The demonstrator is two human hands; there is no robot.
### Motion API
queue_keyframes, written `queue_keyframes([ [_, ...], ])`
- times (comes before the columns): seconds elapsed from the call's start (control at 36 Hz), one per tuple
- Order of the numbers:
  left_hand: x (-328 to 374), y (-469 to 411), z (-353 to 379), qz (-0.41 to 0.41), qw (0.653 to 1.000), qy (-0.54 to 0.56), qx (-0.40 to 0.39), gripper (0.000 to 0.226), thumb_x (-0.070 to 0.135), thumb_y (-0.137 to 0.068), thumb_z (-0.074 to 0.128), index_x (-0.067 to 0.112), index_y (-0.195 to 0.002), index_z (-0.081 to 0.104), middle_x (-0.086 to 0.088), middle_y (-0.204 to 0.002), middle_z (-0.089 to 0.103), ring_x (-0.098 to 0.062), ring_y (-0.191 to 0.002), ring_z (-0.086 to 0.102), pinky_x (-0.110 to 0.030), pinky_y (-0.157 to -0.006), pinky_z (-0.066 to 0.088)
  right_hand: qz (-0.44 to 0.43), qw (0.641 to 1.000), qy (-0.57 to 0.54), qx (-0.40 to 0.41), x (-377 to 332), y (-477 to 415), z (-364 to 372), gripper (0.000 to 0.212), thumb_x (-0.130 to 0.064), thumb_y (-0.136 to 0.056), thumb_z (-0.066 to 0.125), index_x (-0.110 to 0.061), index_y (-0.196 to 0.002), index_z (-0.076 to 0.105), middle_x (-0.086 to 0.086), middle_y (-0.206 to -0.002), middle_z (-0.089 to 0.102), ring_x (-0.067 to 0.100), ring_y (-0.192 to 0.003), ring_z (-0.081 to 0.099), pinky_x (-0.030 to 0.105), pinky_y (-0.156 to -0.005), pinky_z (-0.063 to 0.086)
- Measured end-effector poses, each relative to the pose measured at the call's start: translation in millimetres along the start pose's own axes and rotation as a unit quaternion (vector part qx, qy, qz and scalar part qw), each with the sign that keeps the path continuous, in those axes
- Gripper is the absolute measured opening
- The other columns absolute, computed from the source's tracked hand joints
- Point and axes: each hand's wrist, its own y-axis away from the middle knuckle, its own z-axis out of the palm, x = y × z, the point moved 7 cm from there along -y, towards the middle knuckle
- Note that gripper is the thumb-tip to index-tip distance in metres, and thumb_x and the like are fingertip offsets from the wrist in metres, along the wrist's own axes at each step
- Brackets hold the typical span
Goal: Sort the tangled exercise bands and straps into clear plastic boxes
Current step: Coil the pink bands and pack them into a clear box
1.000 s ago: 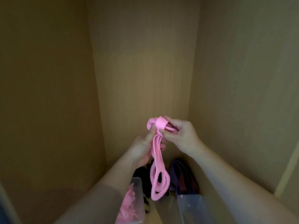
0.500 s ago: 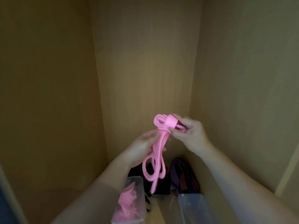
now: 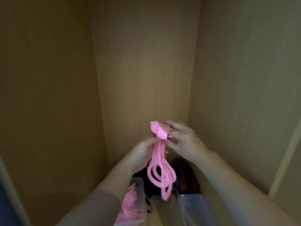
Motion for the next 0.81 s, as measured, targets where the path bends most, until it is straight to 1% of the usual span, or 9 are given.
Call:
queue_keyframes([
  [0.08,-0.3,1.1,4.5,0.015,0.999,0.037,-0.027,0.049,0.037,-0.091,0.048,0.007,-0.129,0.055,-0.011,-0.115,0.067,-0.023,-0.097,0.063,-0.034,-0.082,0.053,-0.032,0.997,0.050,-0.040,-5.2,1.7,8.1,0.050,-0.006,-0.077,0.076,-0.007,-0.125,0.063,0.012,-0.124,0.059,0.019,-0.108,0.052,0.022,-0.097,0.041],
  [0.19,-6.6,5.3,-11.5,0.030,0.997,-0.055,0.035,0.044,0.045,-0.090,0.059,0.009,-0.115,0.065,-0.010,-0.087,0.068,-0.020,-0.075,0.061,-0.031,-0.069,0.049,0.024,0.994,-0.057,-0.089,-5.2,2.6,10.7,0.053,-0.014,-0.077,0.075,-0.011,-0.128,0.061,0.004,-0.128,0.055,0.011,-0.116,0.050,0.020,-0.102,0.039],
  [0.25,-8.2,7.5,-15.4,0.035,0.995,-0.083,0.044,0.040,0.043,-0.091,0.058,0.010,-0.112,0.064,-0.005,-0.081,0.067,-0.016,-0.070,0.061,-0.028,-0.065,0.049,0.105,0.977,-0.154,-0.099,0.6,4.5,10.0,0.055,-0.024,-0.076,0.072,-0.015,-0.129,0.060,0.000,-0.132,0.052,0.010,-0.123,0.049,0.023,-0.107,0.036],
  [0.33,-4.2,8.6,-16.8,0.044,0.994,-0.093,0.043,0.038,0.041,-0.089,0.060,0.012,-0.114,0.062,-0.003,-0.085,0.070,-0.020,-0.077,0.065,-0.033,-0.072,0.053,0.301,0.906,-0.284,-0.087,18.6,12.1,14.7,0.071,-0.031,-0.080,0.075,-0.024,-0.143,0.042,-0.006,-0.141,0.045,0.008,-0.130,0.044,0.031,-0.114,0.030],
  [0.39,1.3,8.9,-13.7,0.055,0.994,-0.095,0.026,0.038,0.035,-0.090,0.061,0.013,-0.121,0.057,-0.006,-0.094,0.070,-0.022,-0.083,0.066,-0.033,-0.077,0.055,0.380,0.869,-0.304,-0.085,26.0,16.6,19.0,0.074,-0.042,-0.079,0.070,-0.022,-0.144,0.040,-0.006,-0.137,0.050,0.009,-0.125,0.049,0.032,-0.111,0.036],
  [0.5,6.2,11.8,-6.5,0.065,0.994,-0.085,-0.005,0.040,0.022,-0.090,0.060,0.013,-0.129,0.052,-0.008,-0.102,0.069,-0.023,-0.084,0.066,-0.033,-0.077,0.055,0.366,0.855,-0.357,-0.082,23.6,18.7,23.9,0.027,-0.024,-0.086,0.070,-0.013,-0.110,0.065,0.004,-0.104,0.070,0.016,-0.097,0.065,0.036,-0.092,0.051],
  [0.61,-1.4,14.8,-6.8,0.044,0.998,-0.049,-0.024,0.042,0.015,-0.091,0.063,0.014,-0.130,0.049,-0.011,-0.110,0.067,-0.027,-0.092,0.066,-0.039,-0.081,0.056,0.347,0.851,-0.391,-0.049,22.0,18.1,19.8,0.029,-0.012,-0.079,0.074,-0.010,-0.106,0.065,0.005,-0.098,0.069,0.015,-0.091,0.065,0.033,-0.084,0.054],
  [0.69,-6.0,18.0,-7.5,0.014,0.998,-0.054,-0.038,0.053,0.029,-0.086,0.069,0.014,-0.132,0.050,-0.013,-0.120,0.065,-0.034,-0.111,0.062,-0.048,-0.096,0.051,0.337,0.839,-0.427,-0.010,18.2,16.8,17.5,0.031,-0.003,-0.075,0.073,-0.007,-0.104,0.065,0.008,-0.094,0.067,0.016,-0.086,0.063,0.028,-0.077,0.055],
  [0.81,-12.7,20.4,-12.2,-0.013,0.996,-0.075,-0.039,0.058,0.044,-0.084,0.066,0.006,-0.127,0.056,-0.013,-0.115,0.068,-0.029,-0.110,0.063,-0.042,-0.101,0.047,0.329,0.854,-0.403,0.012,11.9,18.1,18.1,0.031,0.008,-0.075,0.072,-0.011,-0.099,0.066,0.005,-0.088,0.066,0.009,-0.079,0.063,0.023,-0.072,0.054],
])
